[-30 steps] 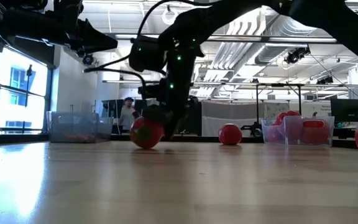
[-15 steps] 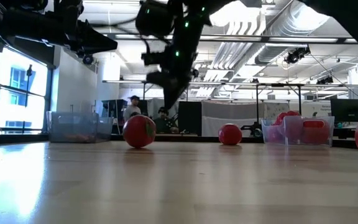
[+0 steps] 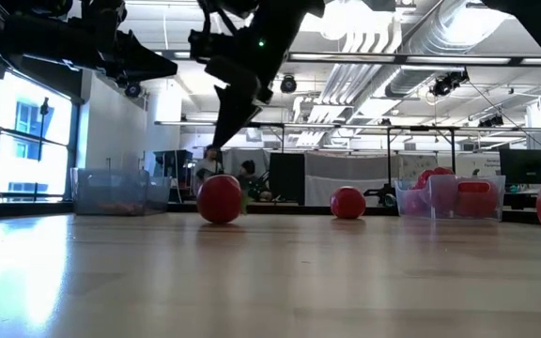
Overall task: Sort produce into baskets
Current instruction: Put the tomato into the bottom black bin
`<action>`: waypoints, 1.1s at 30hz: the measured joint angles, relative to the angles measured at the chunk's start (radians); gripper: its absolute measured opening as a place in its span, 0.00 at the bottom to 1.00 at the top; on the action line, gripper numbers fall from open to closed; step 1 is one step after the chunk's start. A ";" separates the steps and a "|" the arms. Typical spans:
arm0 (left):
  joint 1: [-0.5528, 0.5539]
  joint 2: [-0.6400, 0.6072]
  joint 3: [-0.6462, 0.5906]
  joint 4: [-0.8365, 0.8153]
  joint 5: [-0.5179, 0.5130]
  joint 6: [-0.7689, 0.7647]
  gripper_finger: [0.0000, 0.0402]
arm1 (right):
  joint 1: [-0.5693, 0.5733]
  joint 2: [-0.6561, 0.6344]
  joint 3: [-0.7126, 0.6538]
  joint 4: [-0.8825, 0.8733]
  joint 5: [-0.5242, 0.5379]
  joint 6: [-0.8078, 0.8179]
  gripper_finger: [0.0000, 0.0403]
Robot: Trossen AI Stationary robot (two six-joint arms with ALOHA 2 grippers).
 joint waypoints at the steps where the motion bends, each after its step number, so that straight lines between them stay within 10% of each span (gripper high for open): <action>1: 0.000 0.000 0.000 0.000 0.001 0.000 0.17 | 0.002 0.000 0.000 0.005 -0.014 -0.020 0.00; 10: 0.000 0.000 0.000 0.002 0.004 0.000 0.17 | 0.002 0.011 -0.001 0.029 -0.060 -0.138 0.09; 24: 0.000 0.000 0.000 0.003 0.003 -0.015 0.17 | -0.032 0.056 0.000 0.081 0.053 0.125 0.85; 33: -0.001 0.000 0.000 -0.005 0.003 -0.013 0.17 | -0.065 0.112 0.000 0.095 0.032 0.007 0.92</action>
